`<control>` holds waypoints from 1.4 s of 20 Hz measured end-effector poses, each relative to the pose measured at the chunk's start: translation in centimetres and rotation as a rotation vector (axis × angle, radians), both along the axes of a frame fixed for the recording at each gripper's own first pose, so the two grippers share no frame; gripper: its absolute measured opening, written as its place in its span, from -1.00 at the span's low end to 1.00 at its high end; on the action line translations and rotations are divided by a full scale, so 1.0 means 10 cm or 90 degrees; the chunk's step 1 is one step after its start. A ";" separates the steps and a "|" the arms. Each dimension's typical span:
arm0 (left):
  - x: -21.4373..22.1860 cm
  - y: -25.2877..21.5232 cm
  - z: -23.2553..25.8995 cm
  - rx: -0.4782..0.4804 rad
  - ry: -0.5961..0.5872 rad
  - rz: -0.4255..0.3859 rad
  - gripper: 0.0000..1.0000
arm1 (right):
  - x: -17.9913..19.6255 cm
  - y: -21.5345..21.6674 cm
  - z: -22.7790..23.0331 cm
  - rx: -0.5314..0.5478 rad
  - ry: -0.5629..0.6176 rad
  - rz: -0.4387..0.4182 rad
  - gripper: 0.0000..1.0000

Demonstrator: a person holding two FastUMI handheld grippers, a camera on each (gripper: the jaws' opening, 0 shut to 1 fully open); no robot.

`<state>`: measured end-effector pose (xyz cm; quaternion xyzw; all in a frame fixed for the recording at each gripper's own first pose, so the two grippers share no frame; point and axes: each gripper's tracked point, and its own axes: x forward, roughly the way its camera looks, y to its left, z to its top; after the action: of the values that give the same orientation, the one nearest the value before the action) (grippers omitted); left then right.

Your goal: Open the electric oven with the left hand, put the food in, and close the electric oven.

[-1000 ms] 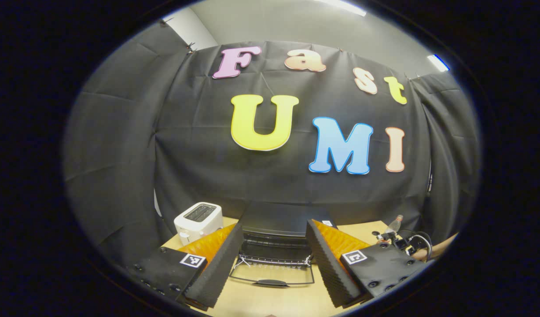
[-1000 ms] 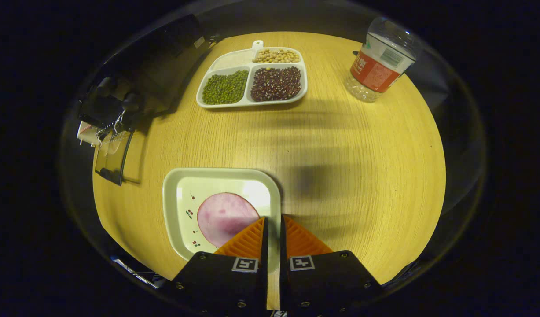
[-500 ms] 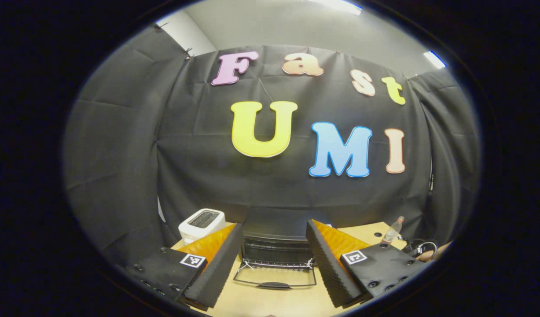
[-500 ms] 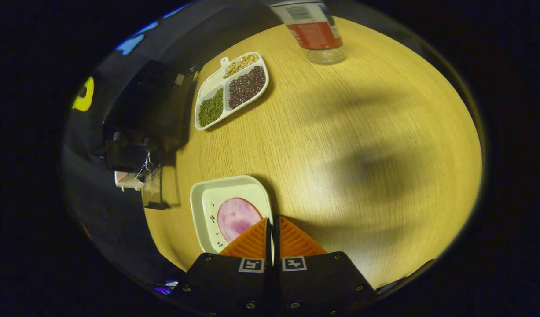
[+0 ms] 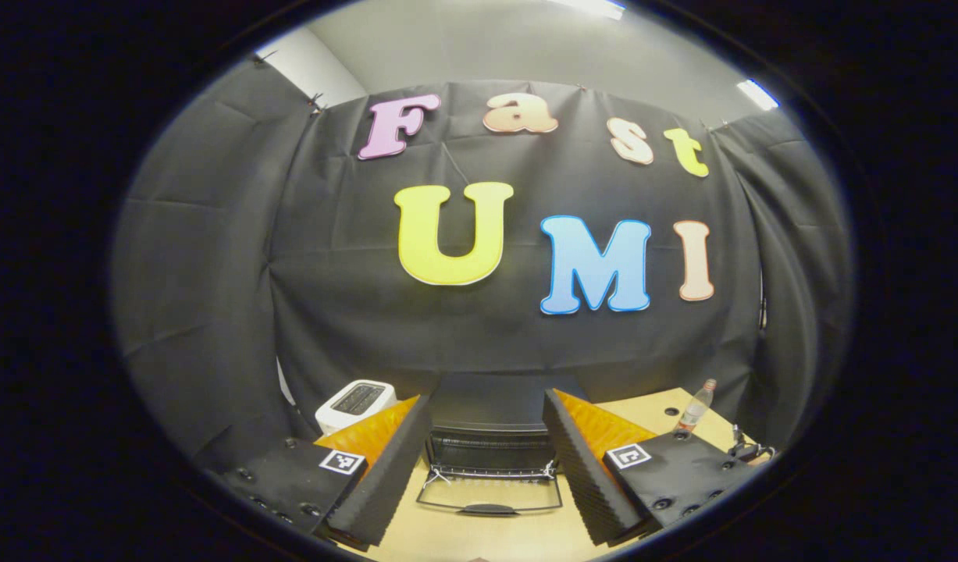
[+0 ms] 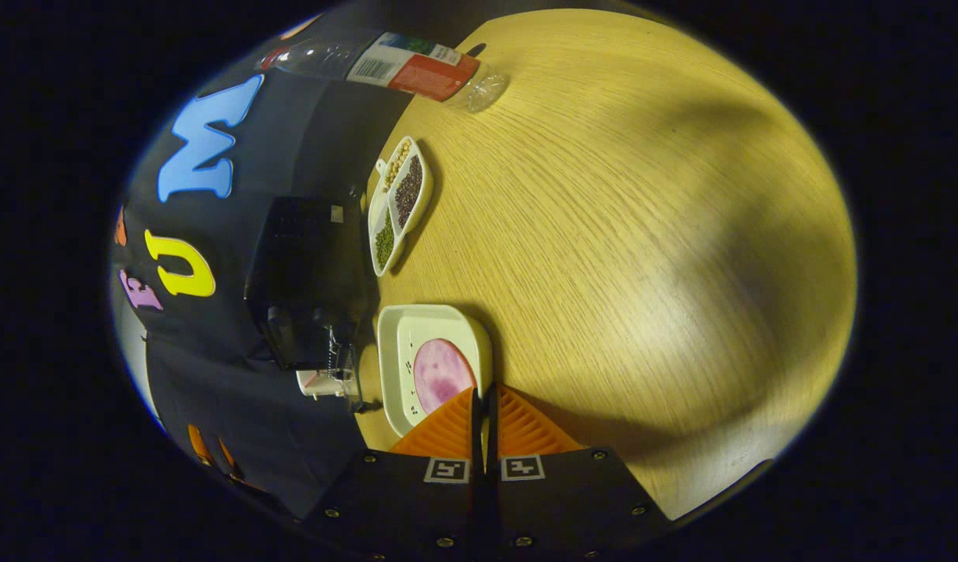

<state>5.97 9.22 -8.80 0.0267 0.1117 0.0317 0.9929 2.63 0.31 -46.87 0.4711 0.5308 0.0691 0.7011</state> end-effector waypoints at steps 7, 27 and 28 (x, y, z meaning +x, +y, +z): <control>0.06 -0.07 0.18 -0.007 -0.023 -0.016 1.00 | -0.13 0.14 0.06 0.039 -0.008 -0.051 -0.99; -0.27 0.98 0.24 -0.045 -0.073 -0.006 0.83 | 0.20 2.30 0.83 -0.003 -0.054 -0.114 -0.99; -0.30 1.07 0.22 -0.044 -0.070 0.001 0.83 | 0.28 2.43 0.80 -0.007 -0.060 -0.116 -0.99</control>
<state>3.00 19.89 -6.58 -0.0091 0.0578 0.0302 0.9978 5.45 24.59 -38.84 0.5096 0.4528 0.0239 0.7313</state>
